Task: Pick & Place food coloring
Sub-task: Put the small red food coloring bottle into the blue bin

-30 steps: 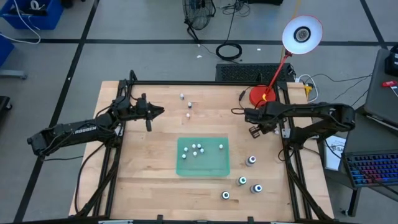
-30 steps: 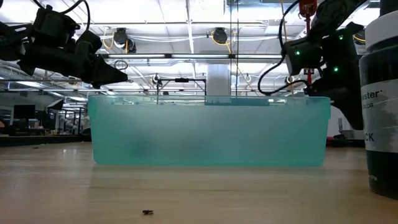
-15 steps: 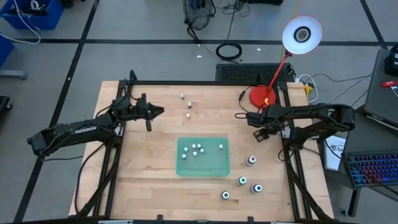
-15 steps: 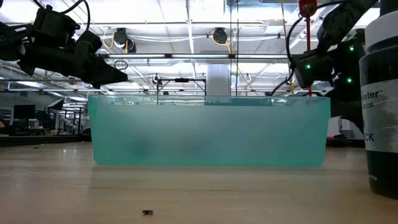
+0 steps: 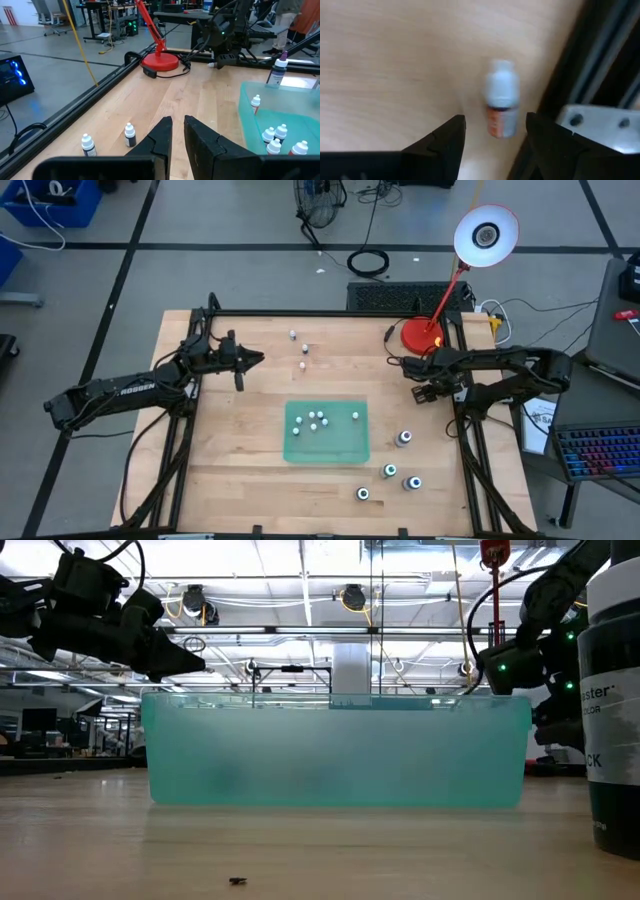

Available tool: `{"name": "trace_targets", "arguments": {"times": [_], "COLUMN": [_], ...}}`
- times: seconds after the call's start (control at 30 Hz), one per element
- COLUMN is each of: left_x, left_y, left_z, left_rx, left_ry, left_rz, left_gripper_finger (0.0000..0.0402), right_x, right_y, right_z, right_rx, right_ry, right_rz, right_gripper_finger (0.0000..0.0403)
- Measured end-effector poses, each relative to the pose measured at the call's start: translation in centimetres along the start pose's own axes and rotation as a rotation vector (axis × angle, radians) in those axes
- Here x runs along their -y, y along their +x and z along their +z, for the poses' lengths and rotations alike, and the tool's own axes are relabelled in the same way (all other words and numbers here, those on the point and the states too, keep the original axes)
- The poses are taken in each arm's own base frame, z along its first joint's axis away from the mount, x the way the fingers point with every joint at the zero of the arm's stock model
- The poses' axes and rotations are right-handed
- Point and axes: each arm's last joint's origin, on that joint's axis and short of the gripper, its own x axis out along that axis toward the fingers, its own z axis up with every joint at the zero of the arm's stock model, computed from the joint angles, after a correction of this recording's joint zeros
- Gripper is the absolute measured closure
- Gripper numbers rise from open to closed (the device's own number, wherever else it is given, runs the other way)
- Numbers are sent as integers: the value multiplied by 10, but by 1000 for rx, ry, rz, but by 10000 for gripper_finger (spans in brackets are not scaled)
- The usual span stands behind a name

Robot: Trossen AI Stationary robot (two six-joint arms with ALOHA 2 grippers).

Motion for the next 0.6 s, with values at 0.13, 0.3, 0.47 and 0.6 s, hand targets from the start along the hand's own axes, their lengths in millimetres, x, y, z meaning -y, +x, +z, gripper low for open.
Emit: {"name": "trace_targets", "arguments": {"times": [0.13, 0.3, 0.47, 0.6], "left_x": [0, 0, 0, 0], "left_y": [0, 0, 0, 0], "left_z": [0, 0, 0, 0], "left_rx": [0, 0, 0, 0], "left_ry": [1, 0, -1, -1], "left_rz": [0, 0, 0, 0], "left_gripper_finger": [350, 350, 350, 350], "right_x": [4, 4, 3, 2], "right_y": [3, 3, 3, 3], "right_z": [2, 3, 4, 5], "right_rx": [-13, -12, -1, 10], "right_ry": [24, -7, -71, -123], "right_rz": [-2, 4, 15, 21], "right_gripper_finger": [200, 205, 216, 225]}}
